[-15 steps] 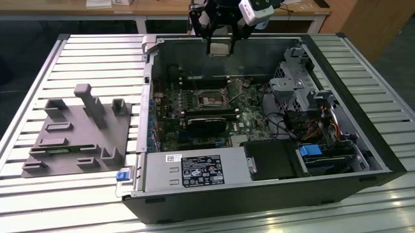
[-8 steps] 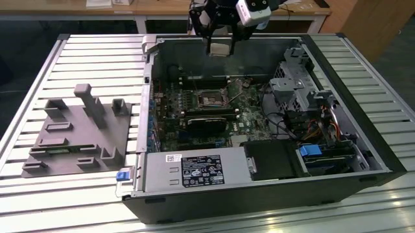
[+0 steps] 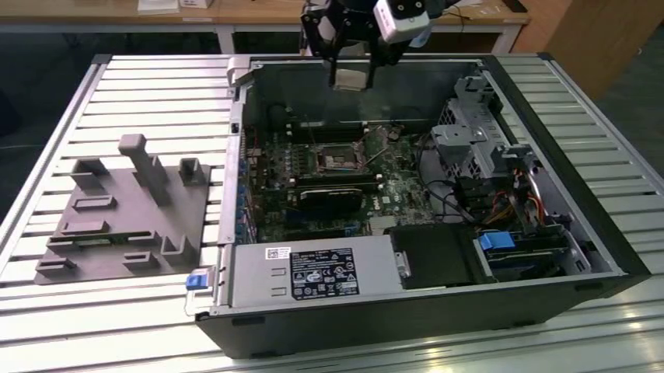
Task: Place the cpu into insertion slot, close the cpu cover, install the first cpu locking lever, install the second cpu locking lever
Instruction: 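Place the cpu into insertion slot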
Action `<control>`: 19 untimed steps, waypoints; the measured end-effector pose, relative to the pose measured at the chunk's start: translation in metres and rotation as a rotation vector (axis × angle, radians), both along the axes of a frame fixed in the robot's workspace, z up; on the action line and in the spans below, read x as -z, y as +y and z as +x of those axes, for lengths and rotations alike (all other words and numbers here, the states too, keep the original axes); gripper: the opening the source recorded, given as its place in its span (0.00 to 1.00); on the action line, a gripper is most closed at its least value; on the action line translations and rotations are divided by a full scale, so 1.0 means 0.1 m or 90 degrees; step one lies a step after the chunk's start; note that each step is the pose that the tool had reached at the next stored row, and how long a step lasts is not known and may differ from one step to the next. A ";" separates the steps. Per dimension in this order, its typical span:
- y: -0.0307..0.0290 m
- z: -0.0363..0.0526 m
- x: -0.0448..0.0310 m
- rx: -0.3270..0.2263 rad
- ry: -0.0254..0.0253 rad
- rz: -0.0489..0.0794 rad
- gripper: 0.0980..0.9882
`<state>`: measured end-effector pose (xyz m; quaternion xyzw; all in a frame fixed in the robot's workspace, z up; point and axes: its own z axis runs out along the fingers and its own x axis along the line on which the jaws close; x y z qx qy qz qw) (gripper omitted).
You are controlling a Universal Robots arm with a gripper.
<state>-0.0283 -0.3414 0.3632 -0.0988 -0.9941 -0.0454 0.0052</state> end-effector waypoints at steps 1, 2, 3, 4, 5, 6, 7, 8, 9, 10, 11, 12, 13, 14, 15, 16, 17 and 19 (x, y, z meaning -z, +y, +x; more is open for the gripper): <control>0.000 -0.007 0.000 0.002 0.0000 0.000 0.50; 0.000 -0.012 0.001 0.004 0.0000 0.000 0.50; 0.000 -0.017 0.001 0.005 0.0000 0.000 0.50; 0.000 -0.021 0.000 0.006 0.0000 0.000 0.50; 0.000 -0.026 0.001 0.007 0.0000 0.000 0.50; 0.000 -0.030 0.001 0.008 0.0000 0.000 0.50; 0.000 -0.035 0.001 0.009 0.0000 0.000 0.50; 0.000 -0.039 0.002 0.009 0.0000 0.000 0.50; 0.000 -0.043 0.002 0.010 0.0000 0.000 0.50; 0.000 -0.045 0.002 0.011 0.0001 0.000 0.50; 0.000 -0.046 0.002 0.012 0.0001 0.000 0.50; 0.000 -0.046 0.002 0.014 0.0000 0.000 0.50; 0.000 -0.046 0.002 0.016 0.0001 0.000 0.50; 0.000 -0.047 0.002 0.018 0.0000 0.000 0.50; 0.000 -0.047 0.003 0.020 0.0000 0.000 0.50; 0.000 -0.047 0.003 0.023 0.0000 0.000 0.50; 0.000 -0.047 0.003 0.025 0.0000 0.000 0.50; 0.000 -0.047 0.003 0.029 0.0001 0.000 0.50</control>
